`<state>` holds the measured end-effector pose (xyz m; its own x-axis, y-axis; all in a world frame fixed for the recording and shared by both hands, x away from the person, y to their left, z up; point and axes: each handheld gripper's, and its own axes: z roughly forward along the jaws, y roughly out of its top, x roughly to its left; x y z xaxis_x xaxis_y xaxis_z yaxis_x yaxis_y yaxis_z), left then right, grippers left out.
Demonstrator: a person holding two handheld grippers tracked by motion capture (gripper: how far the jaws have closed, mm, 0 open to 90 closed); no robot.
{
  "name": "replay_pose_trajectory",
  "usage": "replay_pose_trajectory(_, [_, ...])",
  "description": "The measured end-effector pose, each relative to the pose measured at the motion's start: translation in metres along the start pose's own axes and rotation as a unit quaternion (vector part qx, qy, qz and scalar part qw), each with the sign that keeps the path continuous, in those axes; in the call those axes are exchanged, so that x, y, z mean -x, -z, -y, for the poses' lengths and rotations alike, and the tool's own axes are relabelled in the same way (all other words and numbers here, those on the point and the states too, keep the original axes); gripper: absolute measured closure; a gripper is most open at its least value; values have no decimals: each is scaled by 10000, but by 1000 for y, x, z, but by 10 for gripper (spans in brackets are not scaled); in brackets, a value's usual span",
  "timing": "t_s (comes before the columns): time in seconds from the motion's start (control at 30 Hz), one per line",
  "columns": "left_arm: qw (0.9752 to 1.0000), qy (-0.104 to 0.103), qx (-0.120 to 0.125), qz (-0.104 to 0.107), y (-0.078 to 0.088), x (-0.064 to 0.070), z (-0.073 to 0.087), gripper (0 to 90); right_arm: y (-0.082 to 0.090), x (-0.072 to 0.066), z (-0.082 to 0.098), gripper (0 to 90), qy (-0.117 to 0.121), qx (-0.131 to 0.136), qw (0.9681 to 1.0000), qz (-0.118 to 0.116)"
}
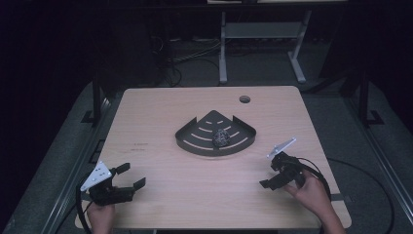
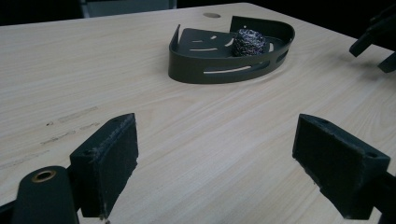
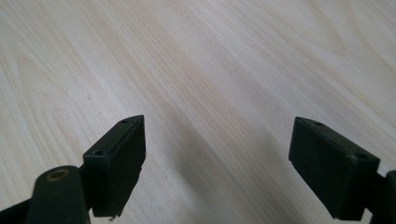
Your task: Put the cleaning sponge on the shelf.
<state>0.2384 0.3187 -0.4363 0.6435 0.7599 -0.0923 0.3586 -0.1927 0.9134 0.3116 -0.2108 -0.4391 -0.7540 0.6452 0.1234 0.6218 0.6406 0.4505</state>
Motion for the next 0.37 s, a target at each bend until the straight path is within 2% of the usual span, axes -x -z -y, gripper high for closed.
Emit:
replay_pose_trajectory(0.2, [10000, -1, -11, -7, 0, -1, 0, 137, 7, -7, 9, 179, 13, 129, 9999, 83])
replay_pose_trajectory(0.37, [10000, 10, -12, -5, 1, -1, 1, 137, 11, -17, 24, 178, -54, 395, 9991, 168])
